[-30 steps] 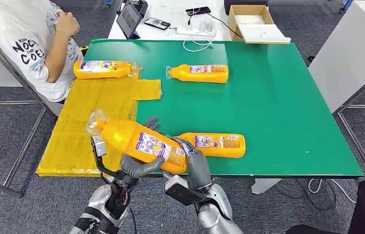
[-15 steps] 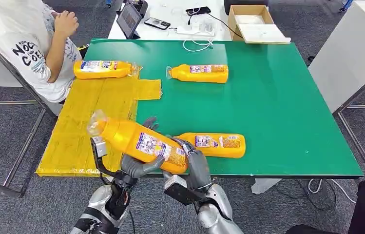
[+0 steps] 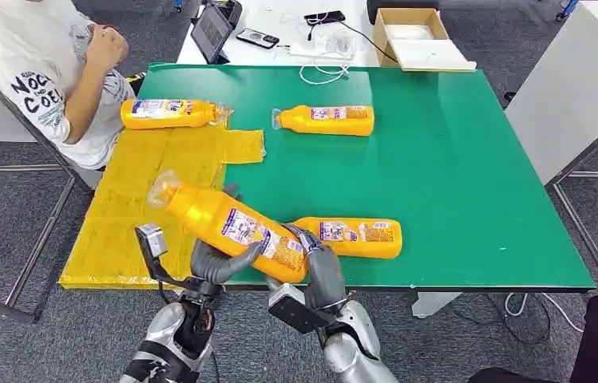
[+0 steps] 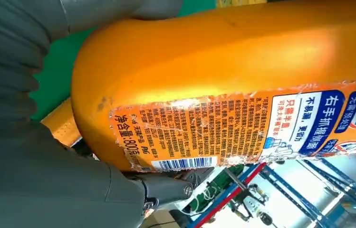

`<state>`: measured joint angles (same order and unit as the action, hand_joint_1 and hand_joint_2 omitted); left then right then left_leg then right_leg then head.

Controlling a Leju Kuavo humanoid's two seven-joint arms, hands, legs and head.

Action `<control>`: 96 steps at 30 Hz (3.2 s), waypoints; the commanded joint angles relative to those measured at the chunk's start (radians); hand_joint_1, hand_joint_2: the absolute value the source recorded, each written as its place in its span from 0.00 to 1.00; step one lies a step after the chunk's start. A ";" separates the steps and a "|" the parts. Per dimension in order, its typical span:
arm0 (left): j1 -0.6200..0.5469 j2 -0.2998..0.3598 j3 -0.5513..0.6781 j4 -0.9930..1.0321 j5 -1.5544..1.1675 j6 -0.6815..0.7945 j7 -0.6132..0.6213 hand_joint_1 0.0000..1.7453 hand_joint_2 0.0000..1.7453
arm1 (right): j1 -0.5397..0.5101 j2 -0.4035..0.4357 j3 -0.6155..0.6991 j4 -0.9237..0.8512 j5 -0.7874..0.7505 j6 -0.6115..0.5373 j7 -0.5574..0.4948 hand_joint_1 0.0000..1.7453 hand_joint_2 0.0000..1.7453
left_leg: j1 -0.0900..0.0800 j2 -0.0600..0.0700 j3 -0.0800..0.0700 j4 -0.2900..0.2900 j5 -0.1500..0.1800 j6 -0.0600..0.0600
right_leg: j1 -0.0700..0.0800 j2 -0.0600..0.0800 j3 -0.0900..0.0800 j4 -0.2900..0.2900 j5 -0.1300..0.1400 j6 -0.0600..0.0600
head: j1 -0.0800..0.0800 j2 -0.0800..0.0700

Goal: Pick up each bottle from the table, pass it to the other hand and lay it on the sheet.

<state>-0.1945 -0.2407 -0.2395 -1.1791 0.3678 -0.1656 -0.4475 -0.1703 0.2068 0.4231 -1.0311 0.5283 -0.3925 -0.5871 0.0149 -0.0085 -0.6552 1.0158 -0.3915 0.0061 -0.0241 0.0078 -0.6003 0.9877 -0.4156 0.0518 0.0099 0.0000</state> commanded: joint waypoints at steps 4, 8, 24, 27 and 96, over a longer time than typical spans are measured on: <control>-0.068 -0.013 0.065 0.025 0.023 -0.001 0.012 0.00 1.00 | 0.022 -0.021 0.066 0.065 0.012 0.006 -0.011 1.00 1.00 | 0.002 -0.001 0.004 0.000 -0.001 0.000 | 0.002 -0.003 0.005 -0.001 -0.002 -0.003 | 0.000 0.000; -0.069 -0.013 0.064 0.028 0.024 -0.001 0.013 0.00 1.00 | 0.023 -0.022 0.067 0.068 0.012 0.007 -0.011 1.00 1.00 | 0.001 -0.002 0.003 0.000 -0.001 0.000 | 0.002 -0.003 0.004 -0.001 -0.002 -0.002 | 0.000 0.000; -0.027 0.032 -0.057 0.036 0.163 -0.295 0.095 1.00 1.00 | -0.004 -0.012 0.026 0.104 0.006 -0.013 -0.019 1.00 1.00 | 0.001 -0.001 0.005 -0.001 -0.002 0.000 | 0.001 -0.002 0.006 -0.001 -0.002 -0.003 | 0.000 0.000; -0.024 0.039 -0.065 0.028 0.162 -0.306 0.096 1.00 1.00 | -0.004 -0.010 0.019 0.109 0.009 -0.017 -0.016 1.00 1.00 | 0.001 0.000 0.004 -0.001 -0.001 0.000 | 0.001 -0.001 0.004 -0.001 -0.001 -0.002 | 0.000 0.000; -0.592 0.330 0.058 0.873 -1.546 0.753 0.261 1.00 1.00 | 0.039 -0.008 -0.090 -0.430 -0.412 -0.025 -0.110 0.00 0.00 | 0.002 0.005 0.002 0.001 -0.001 0.000 | 0.002 0.003 0.000 0.001 -0.001 -0.003 | 0.000 0.000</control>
<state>-0.7039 0.0434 -0.1220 -0.4678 -1.1646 0.6073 -0.1976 -0.0910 0.2045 0.3552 -1.5057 0.1236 -0.4204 -0.7008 0.0154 -0.0044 -0.6572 1.0158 -0.3908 0.0056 -0.0238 0.0111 -0.6038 0.9886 -0.4152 0.0515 0.0103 0.0000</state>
